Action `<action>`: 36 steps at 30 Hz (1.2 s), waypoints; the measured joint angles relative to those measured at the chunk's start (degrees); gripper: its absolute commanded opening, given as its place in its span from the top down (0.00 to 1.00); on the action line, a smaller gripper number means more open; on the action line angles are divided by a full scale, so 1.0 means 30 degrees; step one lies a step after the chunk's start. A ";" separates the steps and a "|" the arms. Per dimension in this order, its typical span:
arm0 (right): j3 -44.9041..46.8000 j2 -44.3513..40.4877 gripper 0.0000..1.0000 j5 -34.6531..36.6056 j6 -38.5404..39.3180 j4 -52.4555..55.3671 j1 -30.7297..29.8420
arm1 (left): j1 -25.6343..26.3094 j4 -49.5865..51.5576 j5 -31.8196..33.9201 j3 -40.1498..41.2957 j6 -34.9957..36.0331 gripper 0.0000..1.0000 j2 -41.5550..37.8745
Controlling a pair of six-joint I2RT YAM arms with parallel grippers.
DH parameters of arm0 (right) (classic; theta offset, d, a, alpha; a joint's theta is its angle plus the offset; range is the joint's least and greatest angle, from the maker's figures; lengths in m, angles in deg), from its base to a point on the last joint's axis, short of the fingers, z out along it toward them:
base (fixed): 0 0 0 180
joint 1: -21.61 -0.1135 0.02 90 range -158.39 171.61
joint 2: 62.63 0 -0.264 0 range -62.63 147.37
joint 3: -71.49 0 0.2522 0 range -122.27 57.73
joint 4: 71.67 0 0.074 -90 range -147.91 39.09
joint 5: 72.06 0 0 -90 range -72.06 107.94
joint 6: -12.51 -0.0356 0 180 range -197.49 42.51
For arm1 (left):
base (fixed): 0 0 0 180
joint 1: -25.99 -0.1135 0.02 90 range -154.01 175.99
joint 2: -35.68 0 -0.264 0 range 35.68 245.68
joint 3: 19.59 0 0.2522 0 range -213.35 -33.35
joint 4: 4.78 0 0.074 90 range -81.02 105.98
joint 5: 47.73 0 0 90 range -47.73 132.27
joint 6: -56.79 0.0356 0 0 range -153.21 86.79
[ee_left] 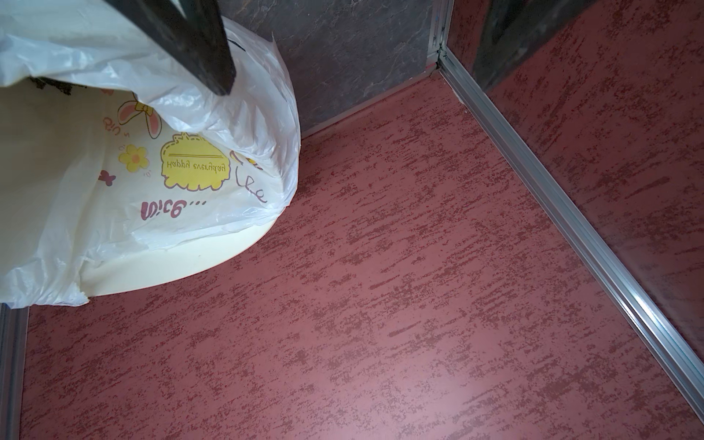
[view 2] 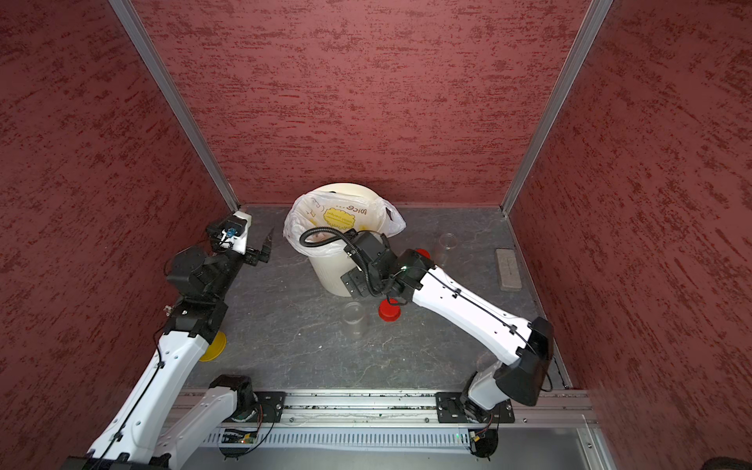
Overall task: Empty moldy tea leaves from jars
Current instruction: Place the jar at the center of the board, then reset both arms
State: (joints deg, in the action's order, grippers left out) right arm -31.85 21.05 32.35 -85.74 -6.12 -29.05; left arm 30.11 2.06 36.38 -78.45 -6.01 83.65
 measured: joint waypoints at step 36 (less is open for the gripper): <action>2.4502 -0.5428 0.01 -0.4116 0.1275 -3.0184 1.7464 | -0.3825 -0.4561 0.0627 0.6156 -0.8451 0.00 0.1741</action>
State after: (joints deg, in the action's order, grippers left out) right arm 41.66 4.77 20.00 -81.92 -96.68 23.34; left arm 18.63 -11.62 38.26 -59.98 -31.37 88.87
